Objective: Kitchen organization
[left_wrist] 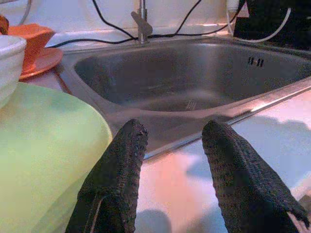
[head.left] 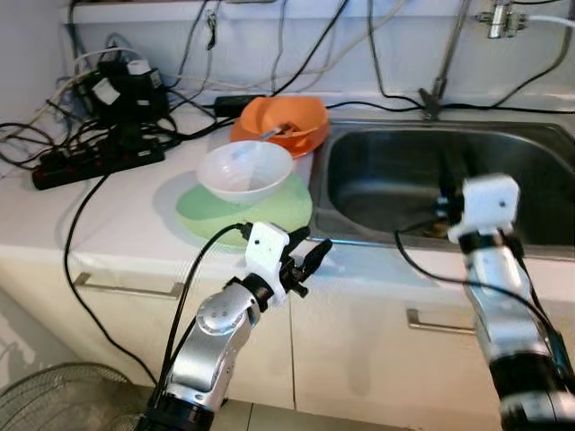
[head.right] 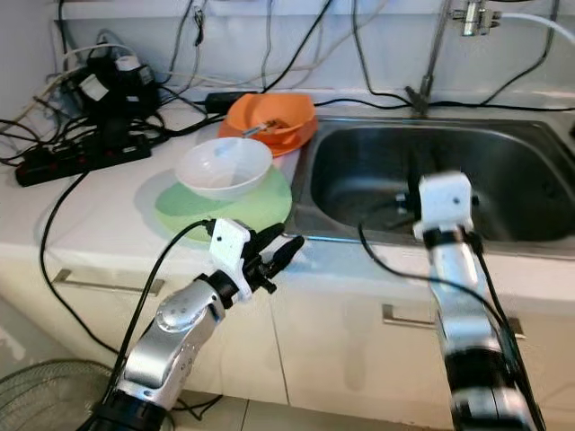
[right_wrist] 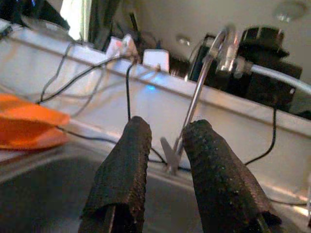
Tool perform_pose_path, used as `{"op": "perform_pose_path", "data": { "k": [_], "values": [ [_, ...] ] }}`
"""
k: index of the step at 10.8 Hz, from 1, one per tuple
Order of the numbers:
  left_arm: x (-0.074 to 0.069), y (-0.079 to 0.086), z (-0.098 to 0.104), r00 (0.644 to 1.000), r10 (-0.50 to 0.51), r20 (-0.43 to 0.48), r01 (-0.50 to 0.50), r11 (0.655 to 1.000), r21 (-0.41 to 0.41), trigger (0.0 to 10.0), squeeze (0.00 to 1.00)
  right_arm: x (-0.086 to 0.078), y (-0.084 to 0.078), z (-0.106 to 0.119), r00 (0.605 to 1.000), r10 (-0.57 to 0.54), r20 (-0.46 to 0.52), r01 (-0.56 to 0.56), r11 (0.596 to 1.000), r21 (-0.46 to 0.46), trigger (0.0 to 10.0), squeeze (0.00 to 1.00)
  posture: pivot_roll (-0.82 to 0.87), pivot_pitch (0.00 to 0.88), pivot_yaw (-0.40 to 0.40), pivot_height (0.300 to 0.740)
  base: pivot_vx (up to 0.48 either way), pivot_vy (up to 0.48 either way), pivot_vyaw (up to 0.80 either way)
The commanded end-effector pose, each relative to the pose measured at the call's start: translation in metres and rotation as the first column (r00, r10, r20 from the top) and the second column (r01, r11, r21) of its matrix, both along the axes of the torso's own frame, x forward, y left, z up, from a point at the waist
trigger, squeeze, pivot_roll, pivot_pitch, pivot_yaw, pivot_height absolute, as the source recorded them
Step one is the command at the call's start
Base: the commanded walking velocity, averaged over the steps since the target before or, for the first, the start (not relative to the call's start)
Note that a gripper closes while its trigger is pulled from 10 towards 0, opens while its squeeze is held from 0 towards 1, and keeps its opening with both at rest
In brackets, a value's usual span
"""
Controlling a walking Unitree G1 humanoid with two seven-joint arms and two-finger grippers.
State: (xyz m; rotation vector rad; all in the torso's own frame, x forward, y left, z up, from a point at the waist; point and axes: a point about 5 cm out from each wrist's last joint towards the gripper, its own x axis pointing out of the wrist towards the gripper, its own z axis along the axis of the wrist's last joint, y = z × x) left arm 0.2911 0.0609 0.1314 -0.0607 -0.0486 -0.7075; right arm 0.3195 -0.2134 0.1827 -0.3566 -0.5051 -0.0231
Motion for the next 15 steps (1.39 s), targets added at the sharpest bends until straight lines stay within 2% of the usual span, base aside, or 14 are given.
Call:
{"op": "perform_pose_path", "data": {
  "k": [1, 2, 4, 6, 8, 9, 12, 14, 15],
  "values": [
    [0.000, 0.004, 0.001, 1.000, 0.020, 0.015, -0.020, 1.000, 0.007, 10.0, 0.00, -0.007, 0.008, -0.002, 0.999, 0.033, -0.007, -0.033, 0.999, 0.023, 10.0, 0.00, -0.01, 0.014, 0.080, 0.740, 0.000, 0.000, 0.00],
    [0.001, 0.005, 0.001, 0.999, 0.027, 0.017, -0.027, 1.000, 0.006, 10.0, 0.00, -0.015, 0.016, -0.008, 0.998, 0.055, -0.031, -0.054, 0.998, 0.042, 10.0, 0.00, -0.01, 0.014, 0.080, 0.740, 0.000, 0.000, 0.00],
    [0.001, 0.006, 0.001, 0.999, 0.041, 0.020, -0.041, 0.999, 0.001, 10.0, 0.00, -0.034, 0.047, -0.026, 0.984, 0.153, -0.092, -0.142, 0.983, 0.119, 10.0, 0.00, 0.00, 0.016, 0.077, 0.740, 0.000, 0.000, 0.00],
    [0.002, 0.008, 0.002, 0.998, 0.059, 0.026, -0.059, 0.998, -0.005, 10.0, 0.00, -0.042, 0.065, -0.039, 0.973, 0.190, -0.130, -0.168, 0.972, 0.164, 10.0, 0.00, 0.00, 0.013, 0.076, 0.740, 0.000, 0.000, 0.00],
    [0.004, 0.008, 0.002, 0.996, 0.078, 0.034, -0.078, 0.997, -0.010, 10.0, 0.00, -0.038, 0.072, -0.055, 0.968, 0.172, -0.183, -0.140, 0.974, 0.179, 10.0, 0.00, 0.00, 0.001, 0.083, 0.740, 0.000, 0.000, 0.00],
    [0.006, 0.011, 0.007, 0.993, 0.105, 0.060, -0.105, 0.994, -0.017, 10.0, 0.00, -0.035, 0.079, -0.057, 0.965, 0.177, -0.194, -0.138, 0.970, 0.198, 10.0, 0.00, 0.00, 0.000, 0.088, 0.740, 0.000, 0.000, 0.00],
    [0.011, 0.018, 0.017, 0.982, 0.157, 0.107, -0.154, 0.987, -0.035, 10.0, 0.00, -0.031, 0.087, -0.056, 0.964, 0.184, -0.191, -0.143, 0.967, 0.210, 10.0, 0.00, 0.01, 0.000, 0.088, 0.740, 0.000, 0.000, 0.00],
    [0.017, 0.020, 0.045, 0.965, 0.177, 0.191, -0.167, 0.984, -0.066, 10.0, 0.00, -0.028, 0.091, -0.057, 0.963, 0.189, -0.192, -0.148, 0.966, 0.211, 10.0, 0.00, 0.03, 0.000, 0.086, 0.740, 0.000, 0.000, 0.00],
    [0.023, 0.025, 0.073, 0.943, 0.208, 0.259, -0.186, 0.977, -0.107, 10.0, 0.00, -0.027, 0.094, -0.058, 0.962, 0.193, -0.195, -0.151, 0.965, 0.214, 10.0, 0.00, 0.04, 0.000, 0.085, 0.740, 0.000, 0.000, 0.00]
  ]
}}
